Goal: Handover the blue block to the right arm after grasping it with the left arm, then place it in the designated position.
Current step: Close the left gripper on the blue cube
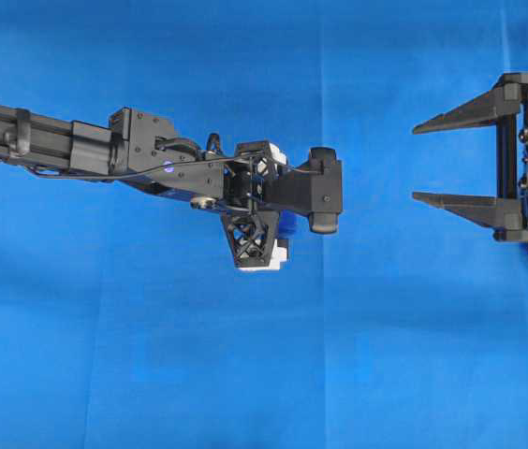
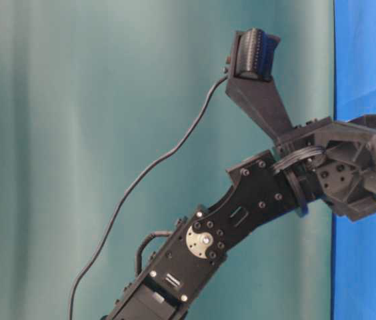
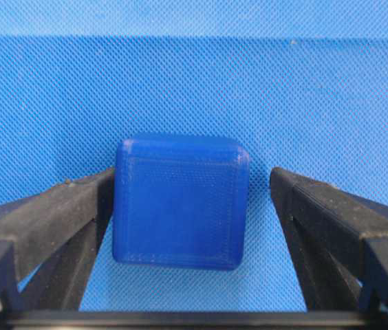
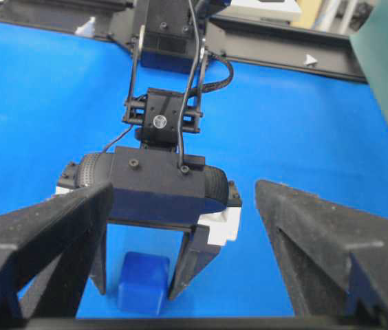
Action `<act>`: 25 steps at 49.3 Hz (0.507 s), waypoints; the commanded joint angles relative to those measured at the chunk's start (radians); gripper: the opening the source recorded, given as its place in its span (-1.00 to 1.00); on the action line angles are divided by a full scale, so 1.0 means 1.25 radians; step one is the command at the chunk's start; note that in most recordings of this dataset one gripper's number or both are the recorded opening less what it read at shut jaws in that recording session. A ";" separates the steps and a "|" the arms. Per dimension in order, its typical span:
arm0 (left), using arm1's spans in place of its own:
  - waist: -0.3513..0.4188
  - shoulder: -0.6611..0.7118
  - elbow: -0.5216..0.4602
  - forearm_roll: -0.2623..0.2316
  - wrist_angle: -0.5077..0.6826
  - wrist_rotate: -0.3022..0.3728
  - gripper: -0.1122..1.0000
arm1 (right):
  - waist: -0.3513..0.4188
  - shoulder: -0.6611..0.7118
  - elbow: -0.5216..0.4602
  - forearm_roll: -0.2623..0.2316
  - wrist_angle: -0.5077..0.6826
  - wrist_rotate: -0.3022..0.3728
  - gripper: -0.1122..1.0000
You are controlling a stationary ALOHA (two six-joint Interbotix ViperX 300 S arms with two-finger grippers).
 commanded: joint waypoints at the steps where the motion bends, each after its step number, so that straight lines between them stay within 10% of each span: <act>1: 0.000 -0.017 -0.006 0.001 -0.005 0.002 0.80 | 0.000 0.004 -0.018 0.001 -0.007 0.001 0.93; 14: 0.002 -0.017 -0.011 0.001 -0.001 0.011 0.05 | 0.000 0.004 -0.018 0.001 -0.007 0.001 0.93; 25: 0.002 -0.018 -0.011 0.001 0.005 0.012 0.07 | 0.000 0.004 -0.018 0.002 -0.004 0.001 0.93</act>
